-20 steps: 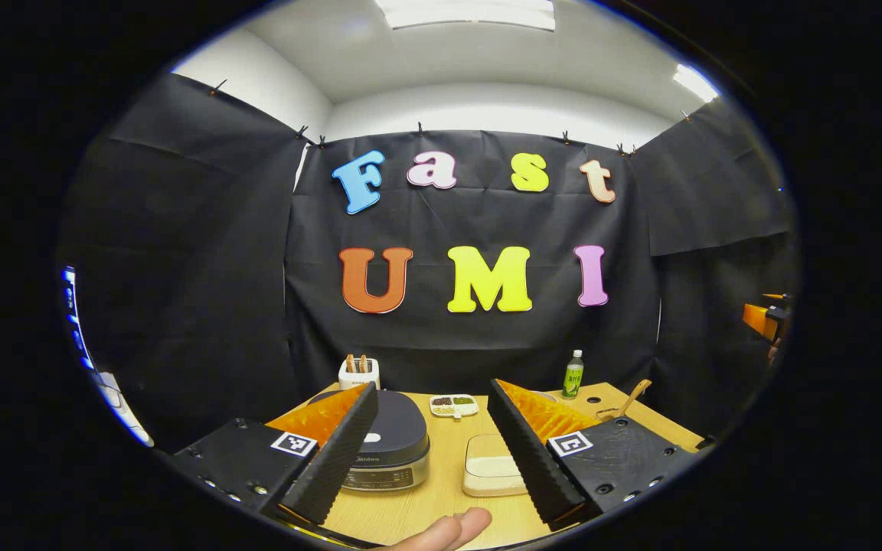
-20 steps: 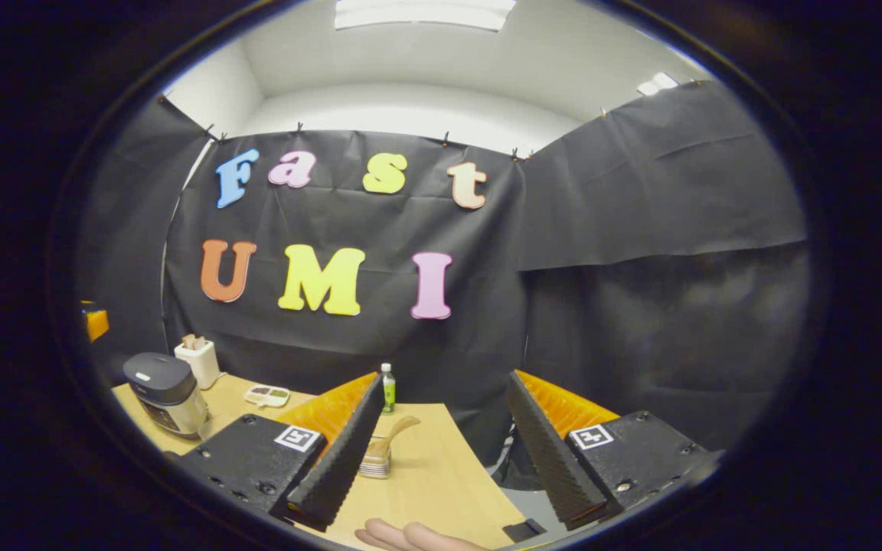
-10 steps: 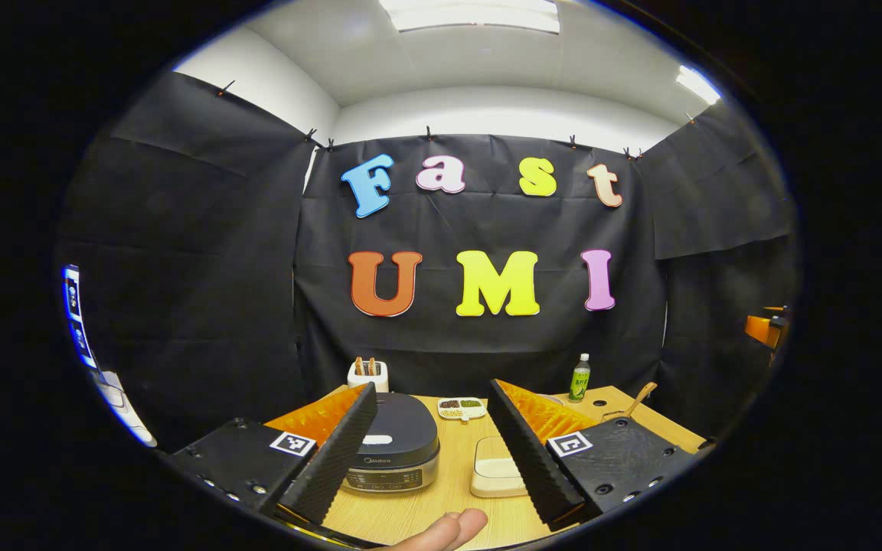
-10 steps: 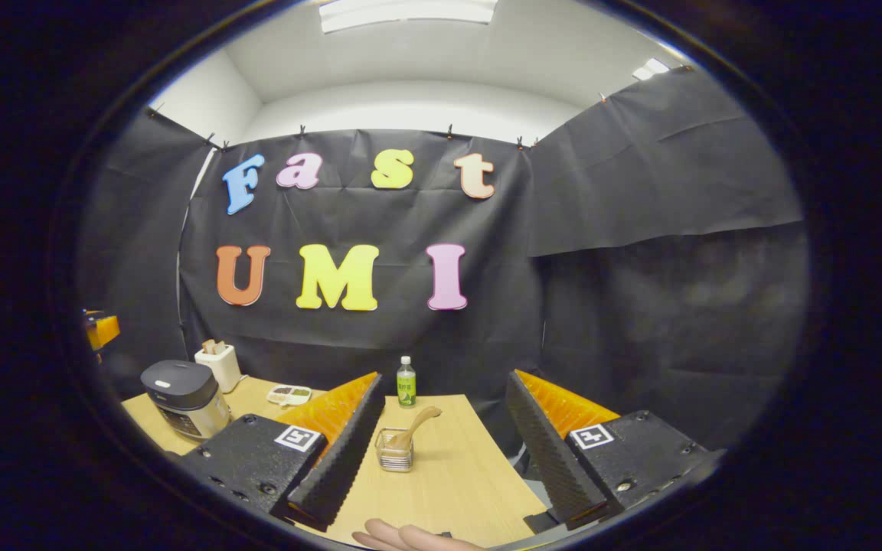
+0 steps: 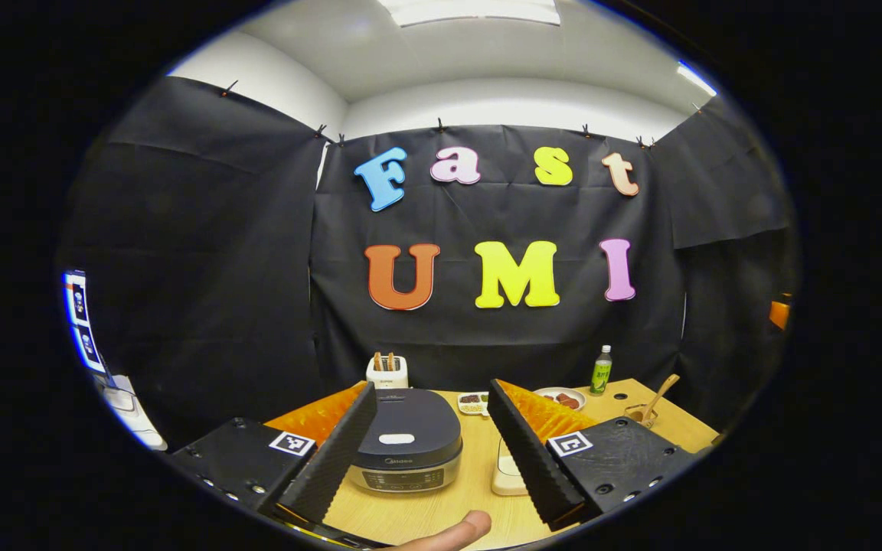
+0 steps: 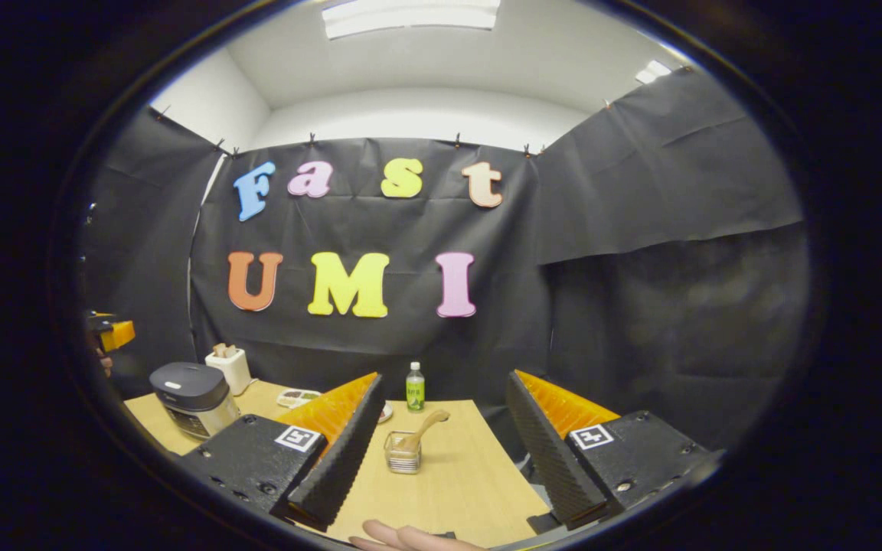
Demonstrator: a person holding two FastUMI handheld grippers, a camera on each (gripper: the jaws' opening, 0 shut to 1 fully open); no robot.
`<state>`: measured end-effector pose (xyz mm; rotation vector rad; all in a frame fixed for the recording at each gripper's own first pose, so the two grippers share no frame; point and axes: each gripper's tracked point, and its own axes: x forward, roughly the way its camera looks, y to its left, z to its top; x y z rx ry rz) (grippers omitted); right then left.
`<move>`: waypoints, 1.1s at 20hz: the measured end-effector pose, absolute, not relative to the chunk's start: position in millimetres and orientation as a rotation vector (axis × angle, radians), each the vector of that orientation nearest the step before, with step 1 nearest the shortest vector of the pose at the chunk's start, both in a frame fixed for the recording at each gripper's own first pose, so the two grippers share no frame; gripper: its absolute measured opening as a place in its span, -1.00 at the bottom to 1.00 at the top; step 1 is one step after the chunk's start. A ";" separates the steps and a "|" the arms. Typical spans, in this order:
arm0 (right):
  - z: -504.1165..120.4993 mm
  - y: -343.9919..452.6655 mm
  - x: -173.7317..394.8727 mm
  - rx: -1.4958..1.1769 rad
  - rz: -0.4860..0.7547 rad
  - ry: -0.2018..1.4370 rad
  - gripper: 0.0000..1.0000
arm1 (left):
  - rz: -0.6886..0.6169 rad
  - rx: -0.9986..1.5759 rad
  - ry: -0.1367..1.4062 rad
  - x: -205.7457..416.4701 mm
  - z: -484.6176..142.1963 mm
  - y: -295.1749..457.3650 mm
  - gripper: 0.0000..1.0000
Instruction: Close the left gripper, press the button to open the rice cooker; take a wooden spoon from the chopstick holder with the right hand, scoop a spoonful of rice and pour it into the rice cooker, then put the wooden spoon back into the chopstick holder.
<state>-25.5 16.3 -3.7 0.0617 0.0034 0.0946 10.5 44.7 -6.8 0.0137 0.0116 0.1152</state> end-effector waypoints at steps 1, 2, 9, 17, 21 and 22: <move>-5.0 15.0 -26.7 0.069 0.090 0.003 1.00 | 0.117 0.007 0.012 13.4 -7.8 47.2 0.89; -7.1 15.0 -26.6 0.074 0.092 0.005 1.00 | 0.118 -0.005 0.018 16.4 -8.9 49.6 0.89; -14.6 -4.4 -21.1 0.100 0.055 -0.015 1.00 | 0.065 -0.073 0.104 42.4 -30.6 56.8 0.37; -4.9 -16.0 -21.5 0.066 0.061 -0.131 1.00 | 0.030 -0.090 0.247 71.2 -72.7 50.6 -1.00; -15.5 -18.6 -18.0 0.092 0.079 -0.098 1.00 | 0.128 -0.046 0.339 85.1 -100.1 76.4 -1.00; -18.1 -20.2 -16.2 0.094 0.076 -0.088 1.00 | 0.129 -0.049 0.361 88.1 -104.4 76.9 -1.00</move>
